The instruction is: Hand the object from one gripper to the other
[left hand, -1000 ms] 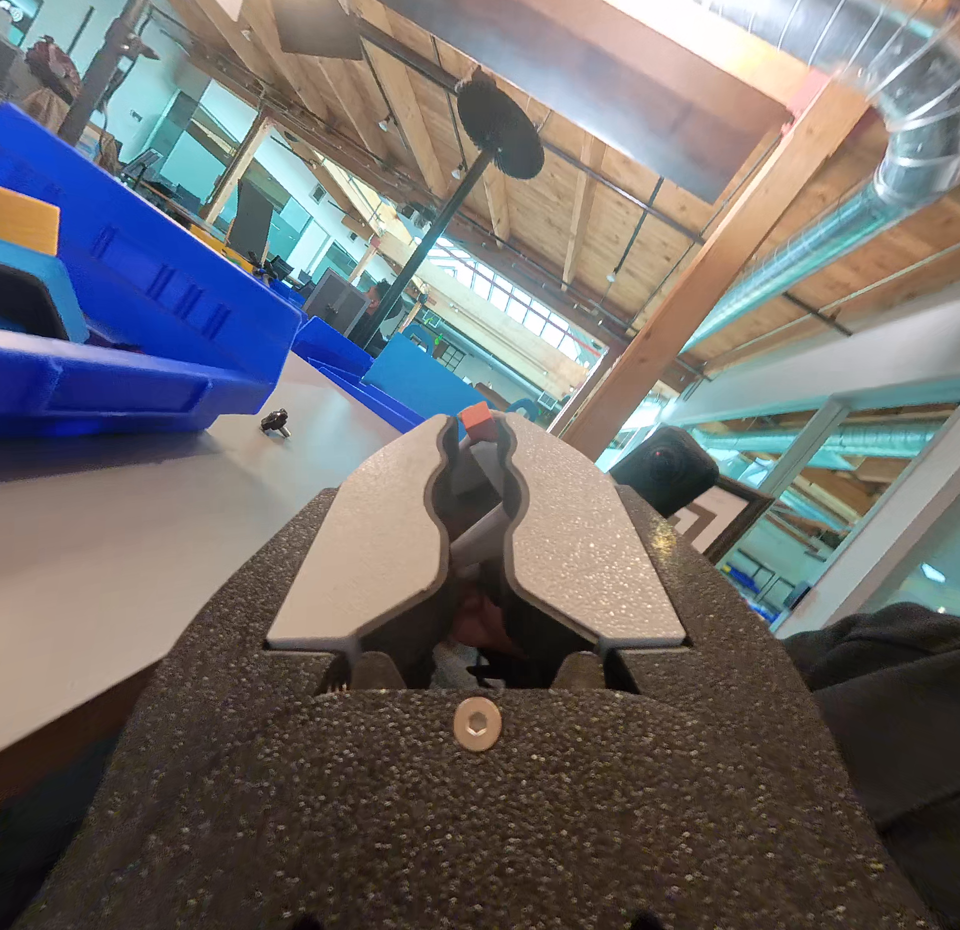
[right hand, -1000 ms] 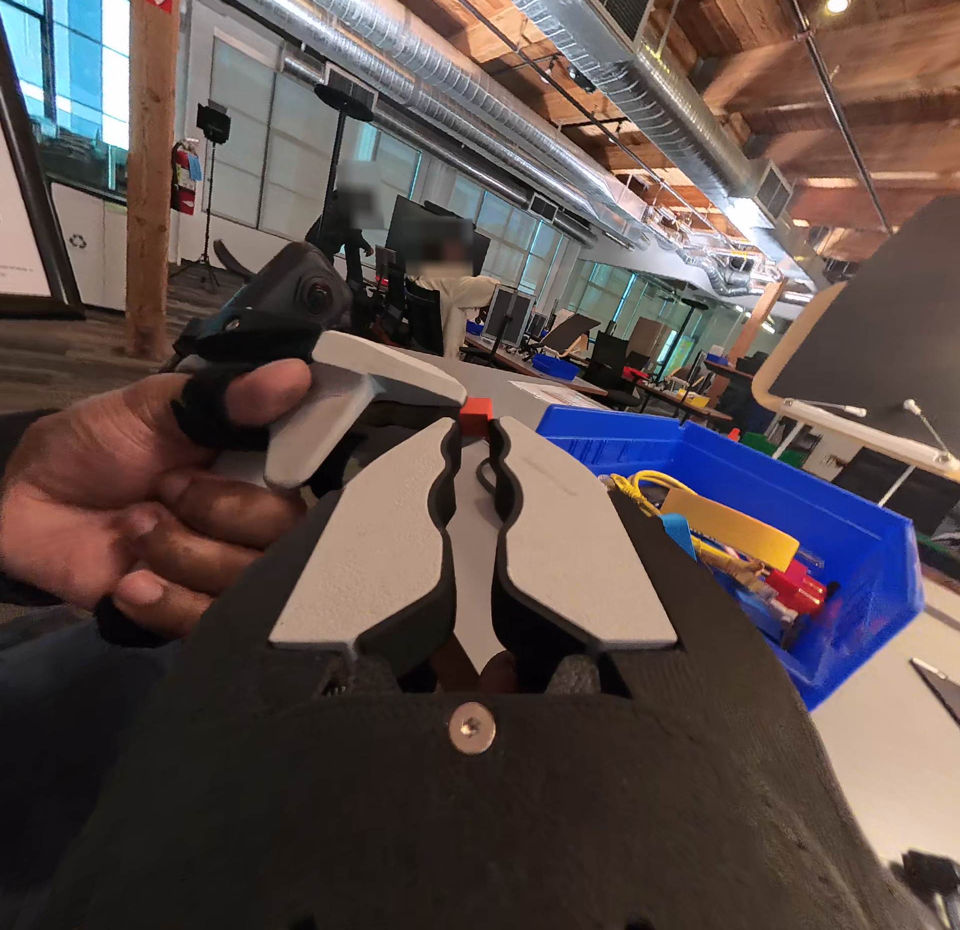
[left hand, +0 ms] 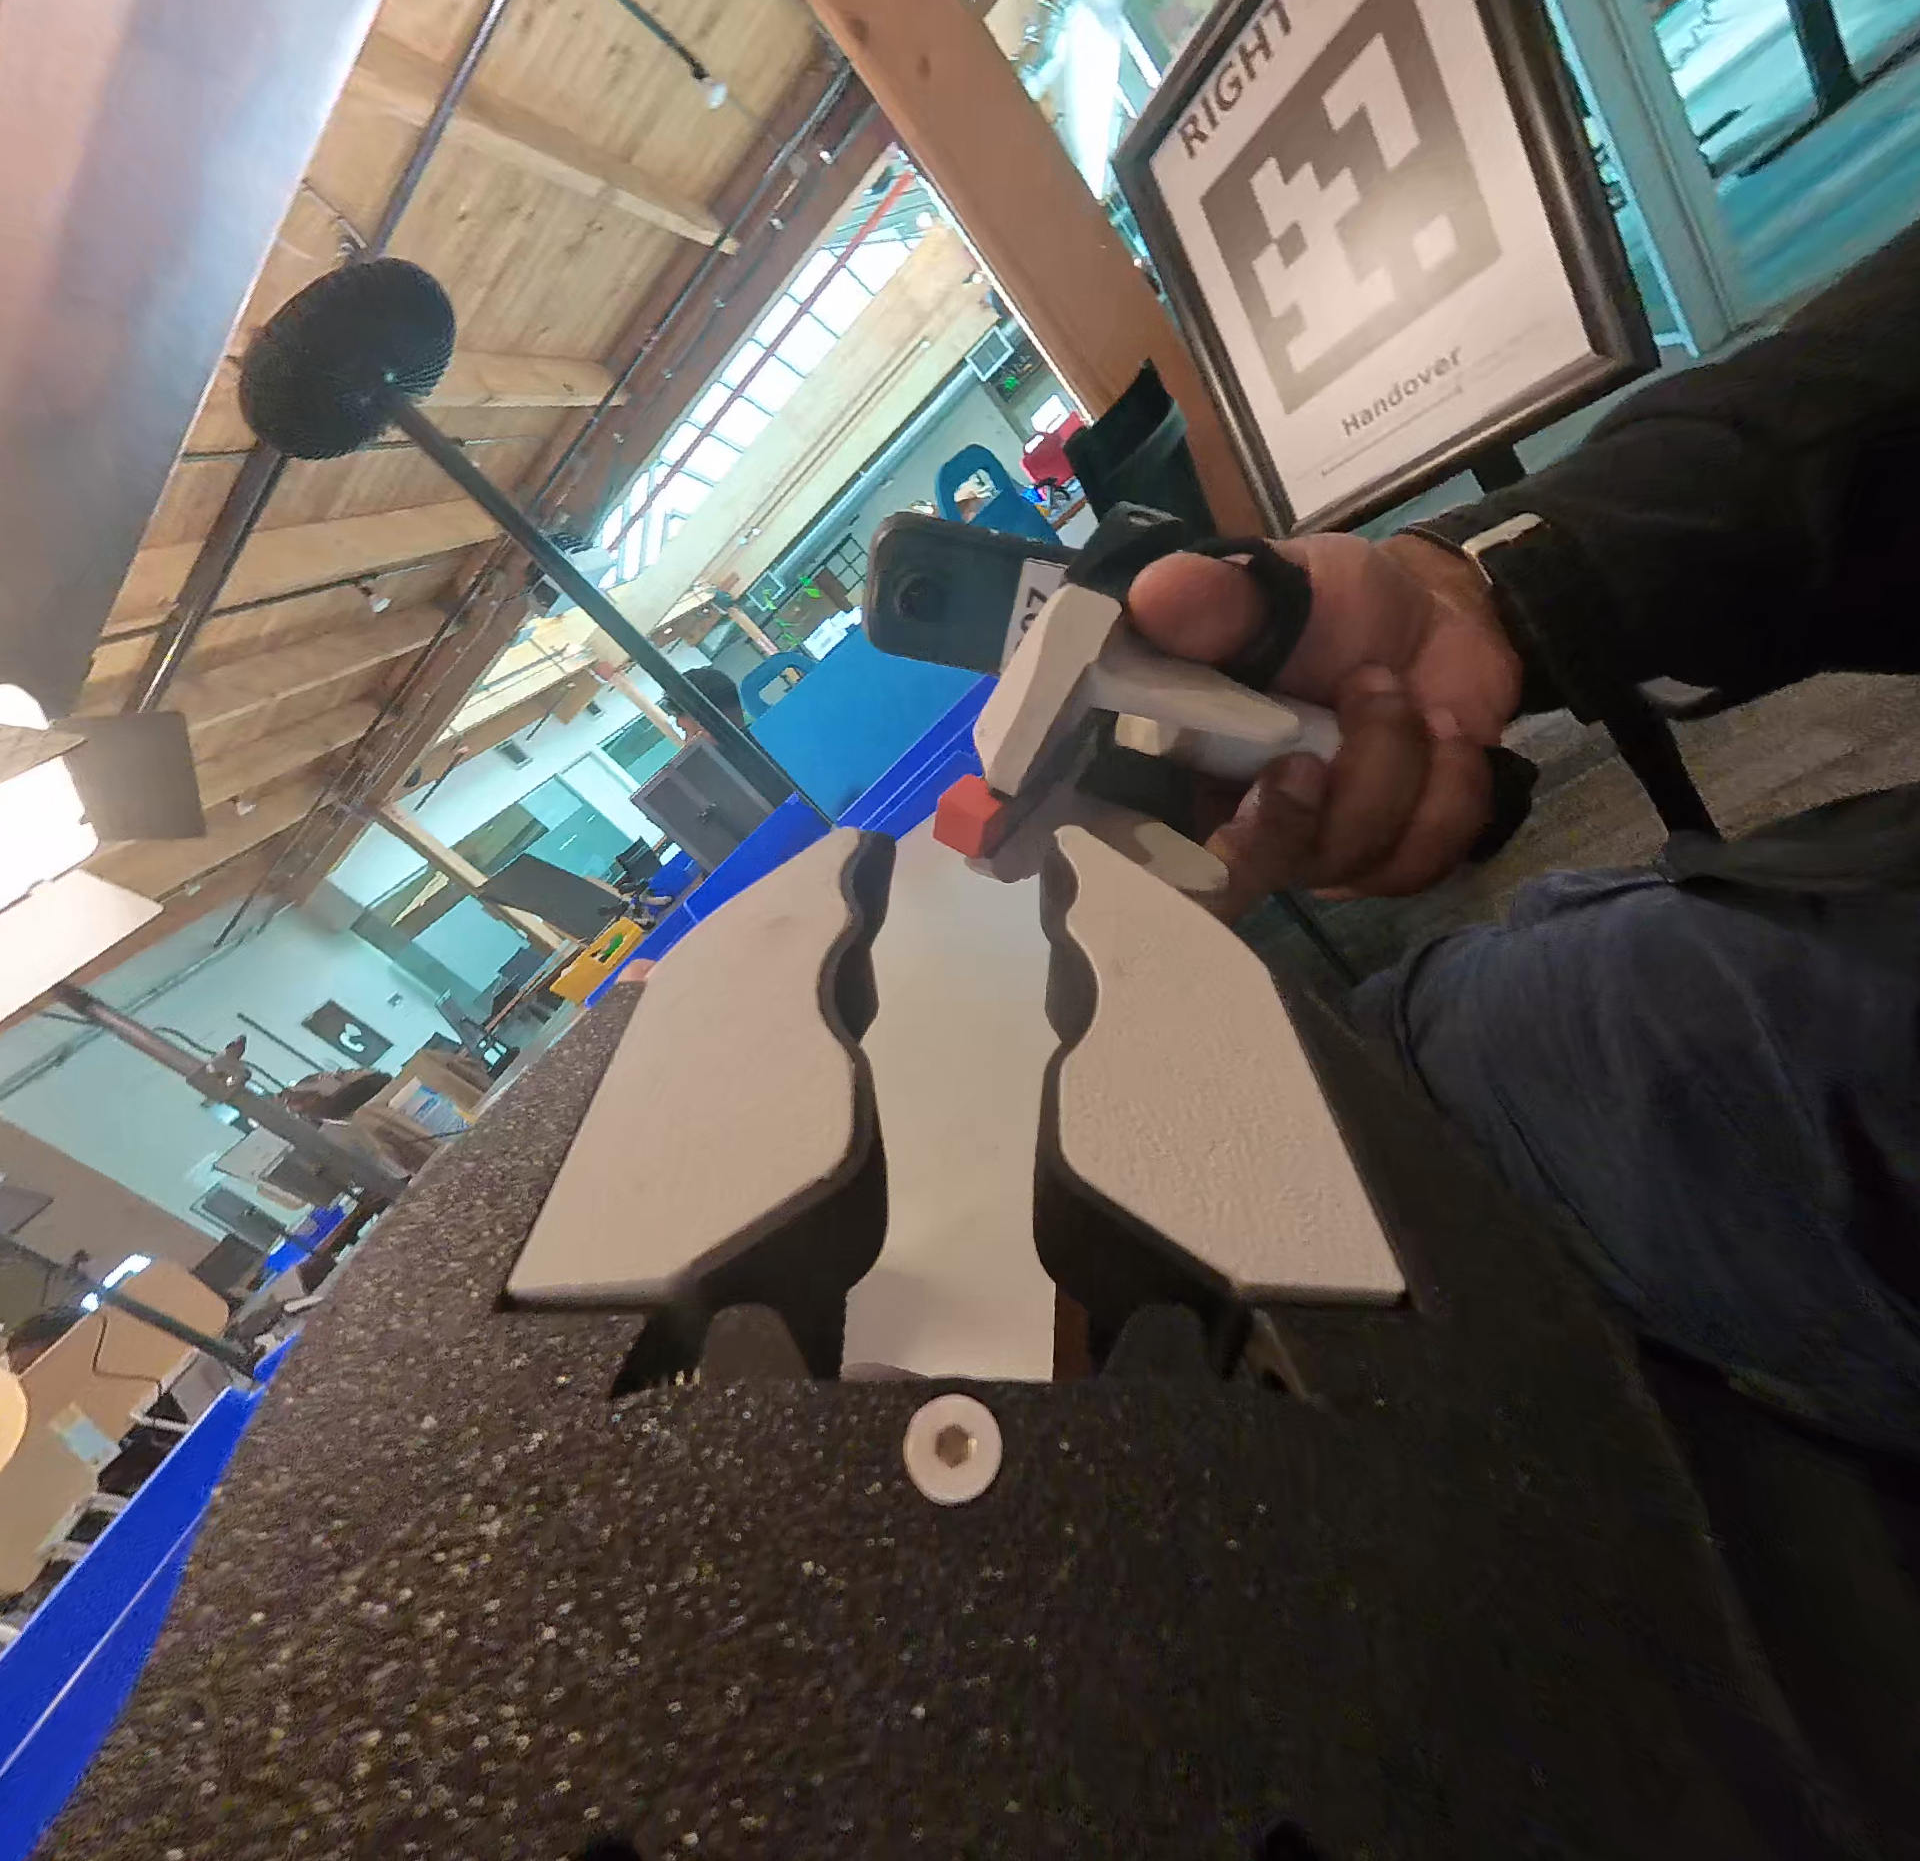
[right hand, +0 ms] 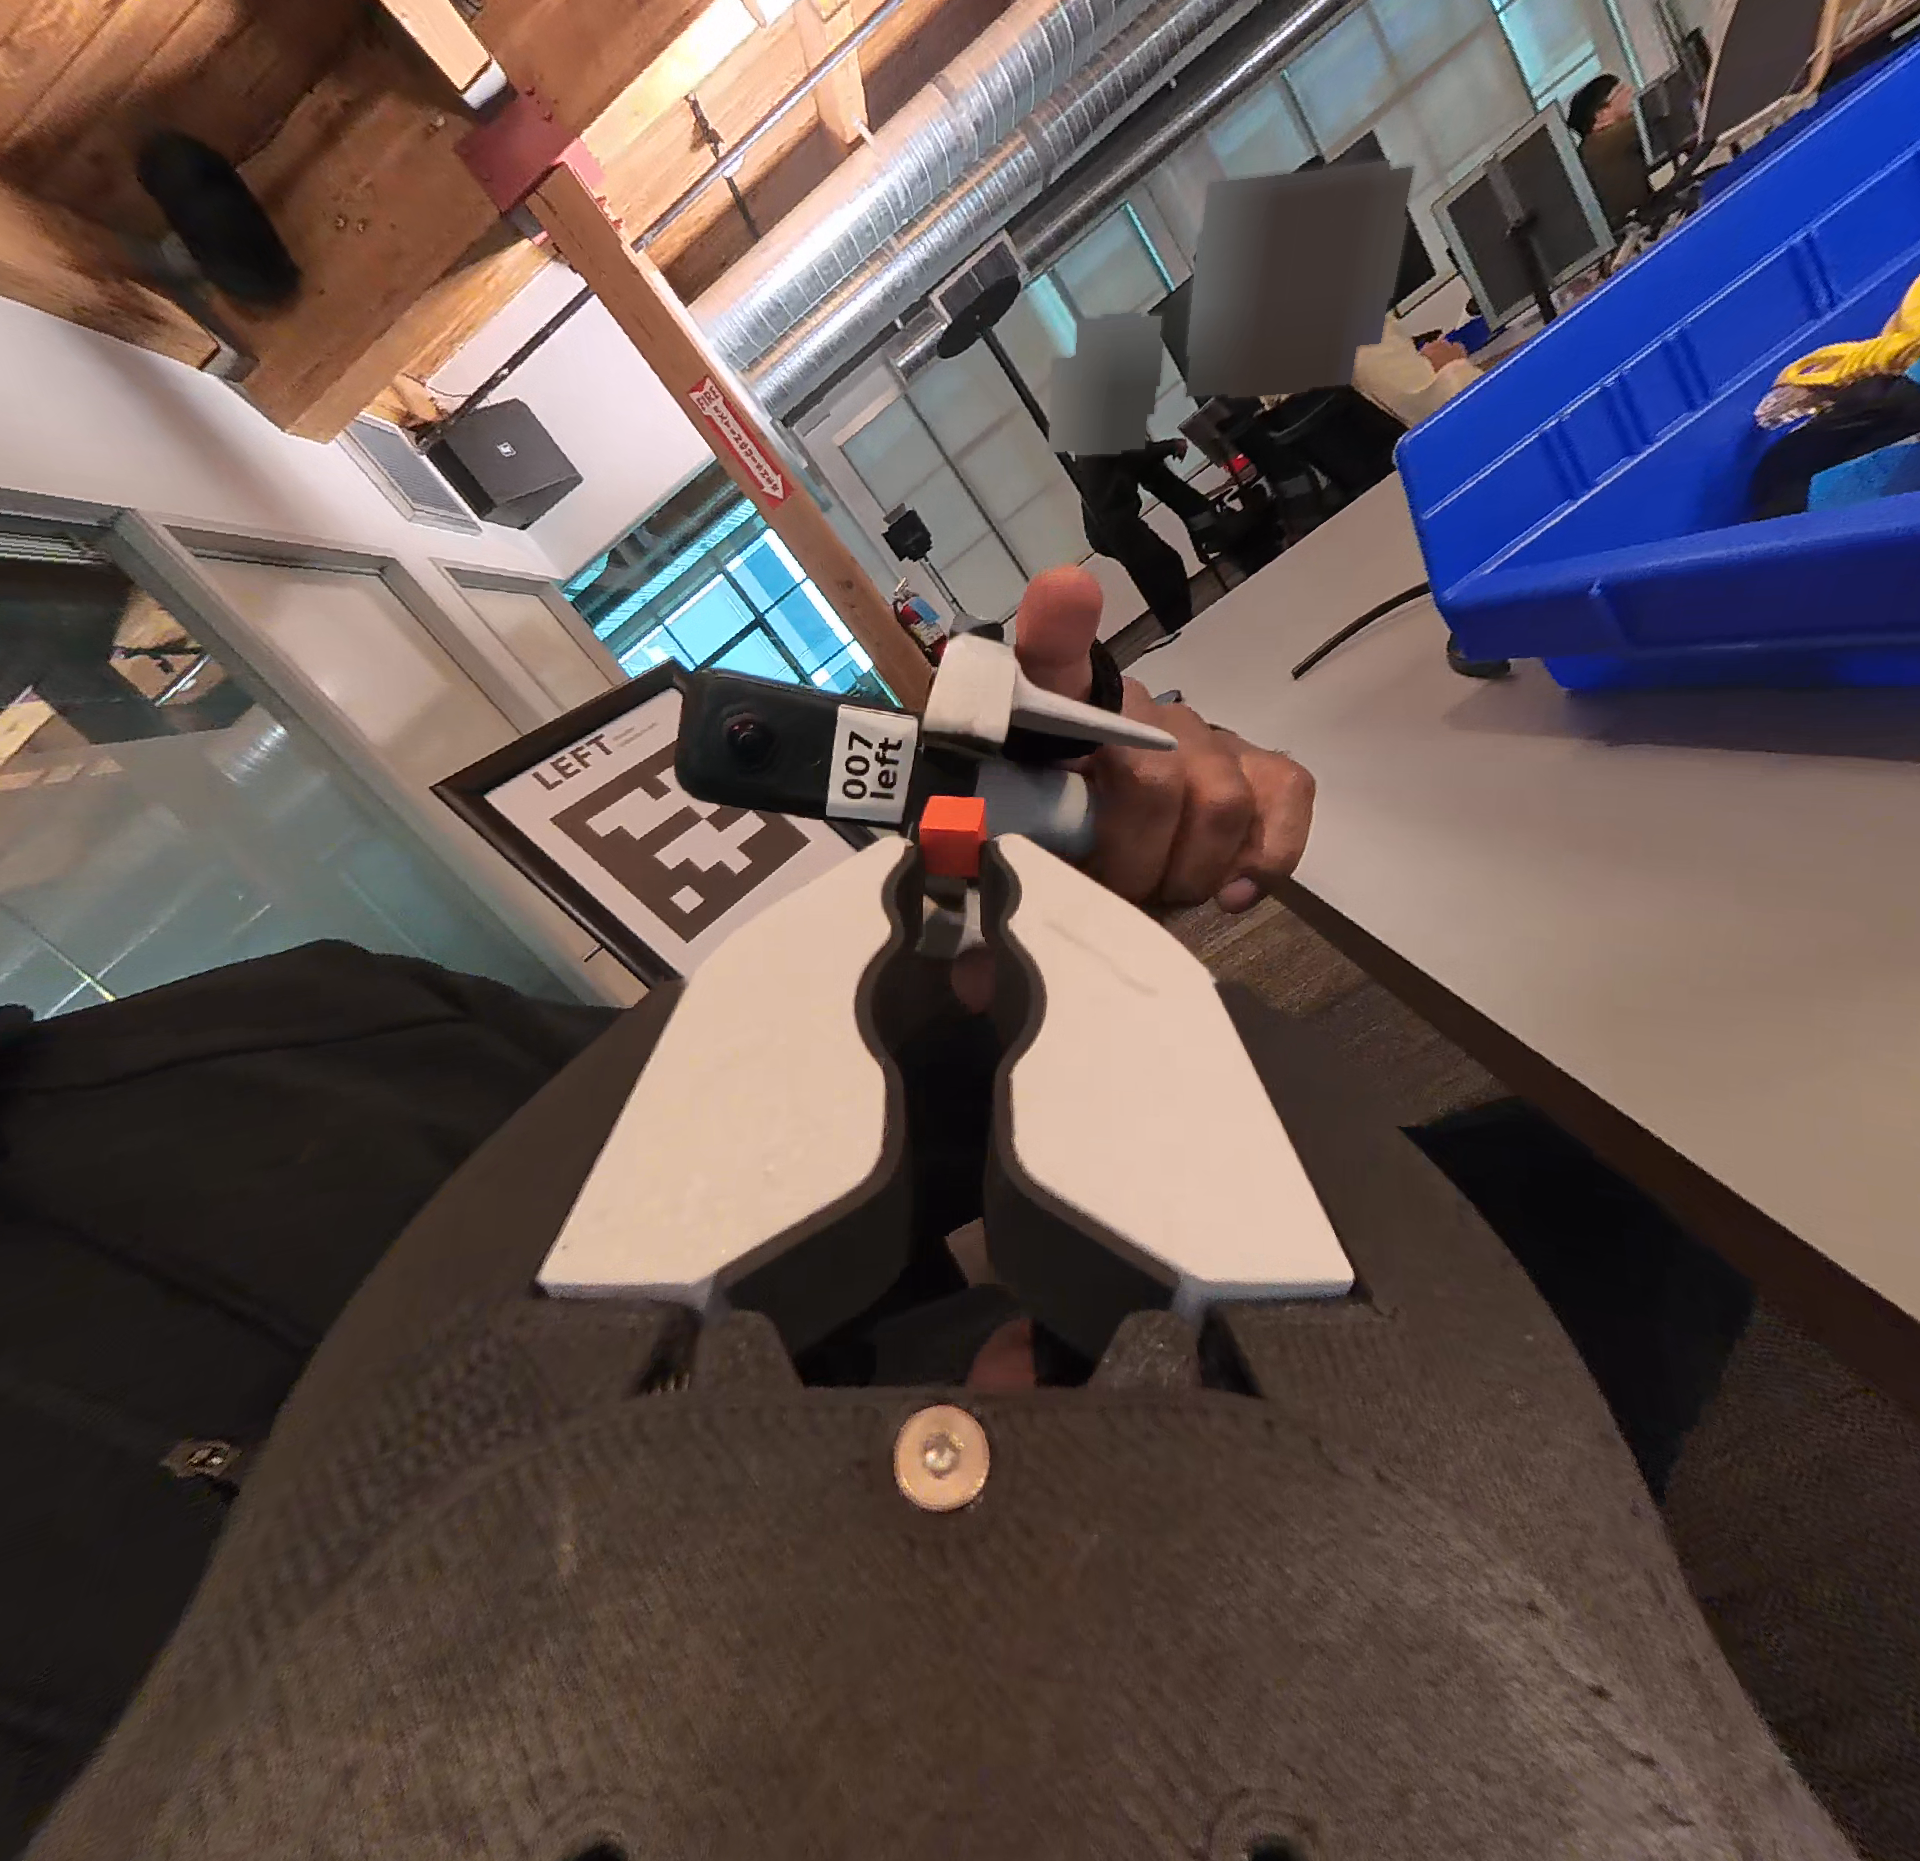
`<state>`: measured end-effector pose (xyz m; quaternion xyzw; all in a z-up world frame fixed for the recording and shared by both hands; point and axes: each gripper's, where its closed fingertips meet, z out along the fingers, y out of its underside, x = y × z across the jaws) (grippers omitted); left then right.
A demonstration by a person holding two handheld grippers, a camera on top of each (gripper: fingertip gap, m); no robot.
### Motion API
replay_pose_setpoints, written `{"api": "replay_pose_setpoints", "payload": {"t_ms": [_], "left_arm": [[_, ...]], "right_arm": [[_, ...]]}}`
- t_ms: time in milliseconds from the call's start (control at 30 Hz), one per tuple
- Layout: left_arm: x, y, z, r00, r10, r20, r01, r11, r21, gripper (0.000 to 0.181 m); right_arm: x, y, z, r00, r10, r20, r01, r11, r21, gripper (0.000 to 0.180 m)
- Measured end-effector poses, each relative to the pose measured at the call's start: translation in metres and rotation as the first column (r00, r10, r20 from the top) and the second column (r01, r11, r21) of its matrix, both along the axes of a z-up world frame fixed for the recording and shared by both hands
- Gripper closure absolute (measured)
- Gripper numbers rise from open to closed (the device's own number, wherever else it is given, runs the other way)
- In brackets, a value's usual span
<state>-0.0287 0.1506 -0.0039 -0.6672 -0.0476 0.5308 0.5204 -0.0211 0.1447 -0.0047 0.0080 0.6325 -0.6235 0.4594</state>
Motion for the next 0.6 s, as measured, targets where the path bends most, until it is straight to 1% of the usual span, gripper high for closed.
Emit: {"api": "replay_pose_setpoints", "payload": {"t_ms": [167,267,333,400,467,600], "left_arm": [[0.002,0.010,-0.003,1.000,-0.030,-0.007,0.029,0.999,-0.045,0.156],[0.002,0.012,-0.005,1.000,-0.027,0.003,0.027,0.997,-0.068,0.166],[0.001,0.010,-0.006,1.000,-0.008,0.012,0.009,0.998,-0.061,0.167],[-0.002,0.006,-0.007,0.999,0.025,0.042,-0.023,0.999,-0.043,0.168],[-0.005,0.001,-0.008,0.996,0.050,0.079,-0.050,0.999,-0.008,0.169],[-0.005,-0.009,-0.002,0.986,0.067,0.152,-0.087,0.987,0.136,0.169]], "right_arm": [[0.009,0.002,-0.005,0.998,0.057,-0.007,-0.056,0.998,0.028,0.170],[0.011,0.001,-0.006,0.997,0.077,0.002,-0.077,0.997,0.028,0.170],[0.009,0.000,-0.006,0.997,0.075,-0.003,-0.075,0.997,0.029,0.170],[0.005,-0.004,-0.007,0.999,0.041,-0.033,-0.041,0.999,0.026,0.170],[0.001,-0.008,-0.006,0.996,-0.009,-0.093,0.008,1.000,-0.012,0.169],[-0.008,-0.013,0.001,0.963,-0.140,-0.232,0.113,0.986,-0.126,0.169]]}}
